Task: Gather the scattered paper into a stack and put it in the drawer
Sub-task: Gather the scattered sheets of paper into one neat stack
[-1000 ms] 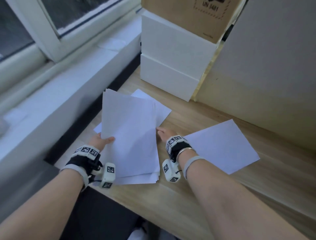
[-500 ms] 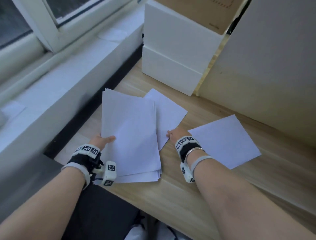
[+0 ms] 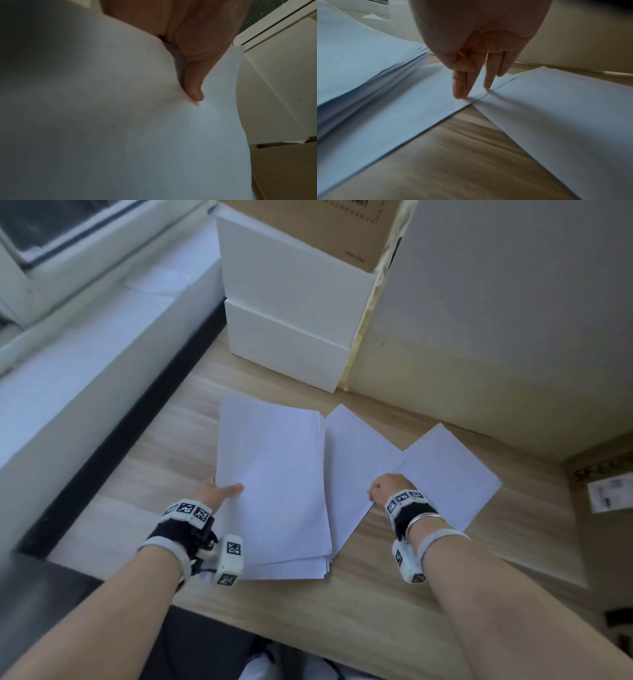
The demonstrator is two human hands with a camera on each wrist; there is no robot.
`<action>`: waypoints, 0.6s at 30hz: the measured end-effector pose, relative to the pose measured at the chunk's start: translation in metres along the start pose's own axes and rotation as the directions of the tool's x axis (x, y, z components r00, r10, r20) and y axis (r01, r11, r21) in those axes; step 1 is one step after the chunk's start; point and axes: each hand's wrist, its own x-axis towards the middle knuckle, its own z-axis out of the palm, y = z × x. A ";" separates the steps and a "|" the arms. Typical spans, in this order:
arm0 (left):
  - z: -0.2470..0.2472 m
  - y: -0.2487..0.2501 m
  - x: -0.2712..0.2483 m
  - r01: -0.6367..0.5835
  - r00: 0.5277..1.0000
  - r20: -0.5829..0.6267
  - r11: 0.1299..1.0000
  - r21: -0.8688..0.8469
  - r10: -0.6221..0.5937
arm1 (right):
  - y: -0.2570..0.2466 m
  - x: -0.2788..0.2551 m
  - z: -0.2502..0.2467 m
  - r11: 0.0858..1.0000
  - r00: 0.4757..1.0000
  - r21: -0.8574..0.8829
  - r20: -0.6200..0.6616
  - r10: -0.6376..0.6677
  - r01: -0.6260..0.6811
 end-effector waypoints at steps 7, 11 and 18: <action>0.016 0.018 0.004 -0.009 0.998 0.057 0.998 0.066 0.005 | 0.006 -0.004 0.002 0.853 0.916 0.386 -0.047 0.399 -0.352; 0.023 0.021 0.014 -0.033 0.997 0.076 0.998 0.045 0.030 | -0.010 -0.001 0.010 0.728 0.871 0.515 0.078 0.486 -0.453; 0.032 -0.016 0.086 -0.050 0.997 0.053 0.999 0.008 0.050 | -0.018 0.018 0.025 0.711 0.897 0.587 0.062 0.437 -0.387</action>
